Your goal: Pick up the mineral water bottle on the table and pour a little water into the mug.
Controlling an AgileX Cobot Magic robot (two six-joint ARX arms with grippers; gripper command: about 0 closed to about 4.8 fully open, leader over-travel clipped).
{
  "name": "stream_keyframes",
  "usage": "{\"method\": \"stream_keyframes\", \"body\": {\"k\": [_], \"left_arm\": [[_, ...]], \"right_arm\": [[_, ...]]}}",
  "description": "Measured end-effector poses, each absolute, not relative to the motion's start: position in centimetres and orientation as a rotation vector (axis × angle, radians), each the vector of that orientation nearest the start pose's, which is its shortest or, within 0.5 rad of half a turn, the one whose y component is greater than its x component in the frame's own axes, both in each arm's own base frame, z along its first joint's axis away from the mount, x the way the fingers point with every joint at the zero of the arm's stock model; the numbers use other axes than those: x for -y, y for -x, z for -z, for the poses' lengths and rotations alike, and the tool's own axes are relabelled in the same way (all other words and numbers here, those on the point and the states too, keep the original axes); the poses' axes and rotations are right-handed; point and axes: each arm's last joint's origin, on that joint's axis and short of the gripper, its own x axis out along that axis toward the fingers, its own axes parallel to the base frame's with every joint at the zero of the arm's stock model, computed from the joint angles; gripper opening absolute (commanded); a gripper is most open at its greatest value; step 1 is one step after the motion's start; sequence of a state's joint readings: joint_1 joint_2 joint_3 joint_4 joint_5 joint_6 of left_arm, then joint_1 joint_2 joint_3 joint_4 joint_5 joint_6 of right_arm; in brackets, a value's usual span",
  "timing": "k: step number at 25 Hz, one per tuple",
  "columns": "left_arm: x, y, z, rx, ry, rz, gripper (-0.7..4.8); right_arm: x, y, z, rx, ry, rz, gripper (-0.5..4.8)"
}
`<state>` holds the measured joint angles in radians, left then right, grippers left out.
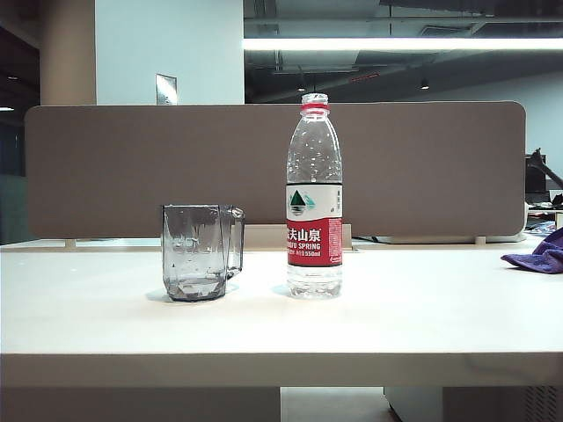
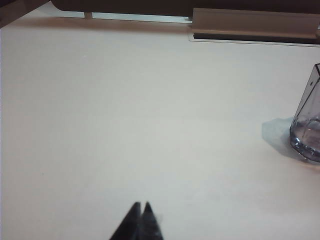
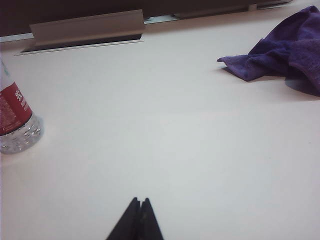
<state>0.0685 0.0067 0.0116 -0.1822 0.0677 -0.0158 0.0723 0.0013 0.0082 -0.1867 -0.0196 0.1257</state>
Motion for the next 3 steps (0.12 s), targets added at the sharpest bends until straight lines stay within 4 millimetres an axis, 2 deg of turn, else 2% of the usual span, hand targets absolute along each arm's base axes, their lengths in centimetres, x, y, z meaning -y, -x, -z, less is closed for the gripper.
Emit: {"method": "stream_keyframes", "body": {"k": [3], "left_arm": [[-0.46, -9.57, -14.94, -0.177, 0.028, -0.002, -0.03]], "right_arm": [[-0.75, -9.54, -14.82, -0.185, -0.121, -0.08, -0.05]]}}
